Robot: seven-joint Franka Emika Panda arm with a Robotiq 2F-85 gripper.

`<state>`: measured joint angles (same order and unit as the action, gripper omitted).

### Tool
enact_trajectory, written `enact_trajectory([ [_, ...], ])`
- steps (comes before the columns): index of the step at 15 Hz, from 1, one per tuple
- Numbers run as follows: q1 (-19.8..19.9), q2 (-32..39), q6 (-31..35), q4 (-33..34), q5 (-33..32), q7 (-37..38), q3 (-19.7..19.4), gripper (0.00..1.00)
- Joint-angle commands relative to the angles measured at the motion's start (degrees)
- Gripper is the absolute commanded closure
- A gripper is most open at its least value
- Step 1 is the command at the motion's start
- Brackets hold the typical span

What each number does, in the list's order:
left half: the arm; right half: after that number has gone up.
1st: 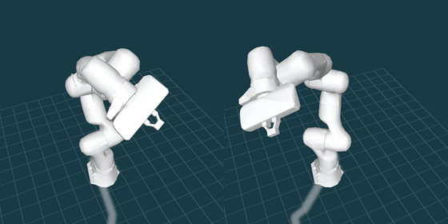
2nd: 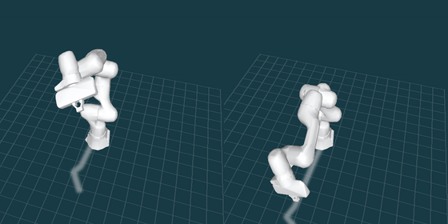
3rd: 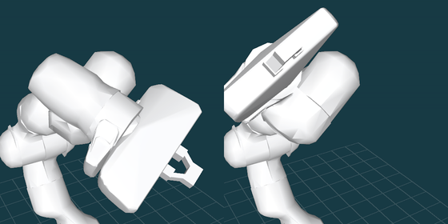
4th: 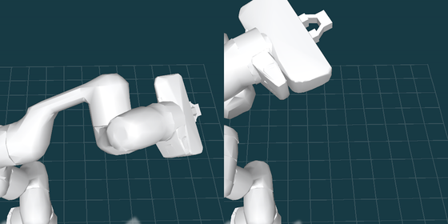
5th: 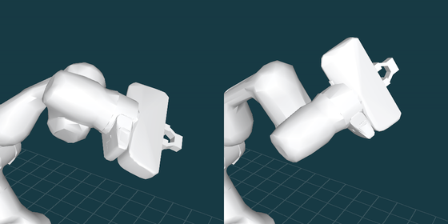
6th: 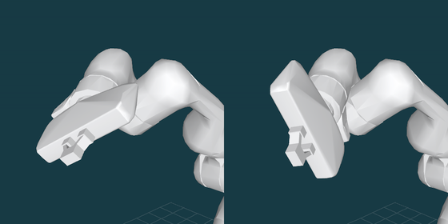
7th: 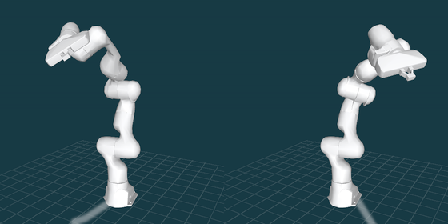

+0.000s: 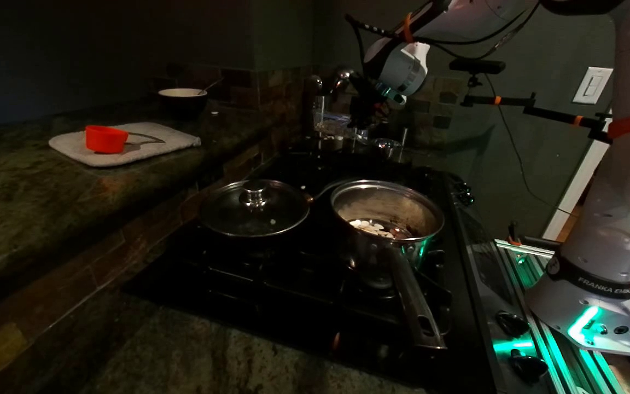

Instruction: Put the clear container on the right side of the bottom counter.

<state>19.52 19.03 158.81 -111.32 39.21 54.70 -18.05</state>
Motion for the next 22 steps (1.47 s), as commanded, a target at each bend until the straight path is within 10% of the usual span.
enact_trajectory([
  [1,1.20,3.22,1.34,3.11,1.10,-1.32,0.98,0.98],
  [17,4.67,9.00,0.13,4.85,0.64,-8.72,1.08,0.98],
  [18,4.69,8.95,-0.04,4.74,0.65,-8.79,1.06,0.68],
  [22,4.13,6.64,-1.24,4.37,-0.31,-9.15,0.62,0.45],
])
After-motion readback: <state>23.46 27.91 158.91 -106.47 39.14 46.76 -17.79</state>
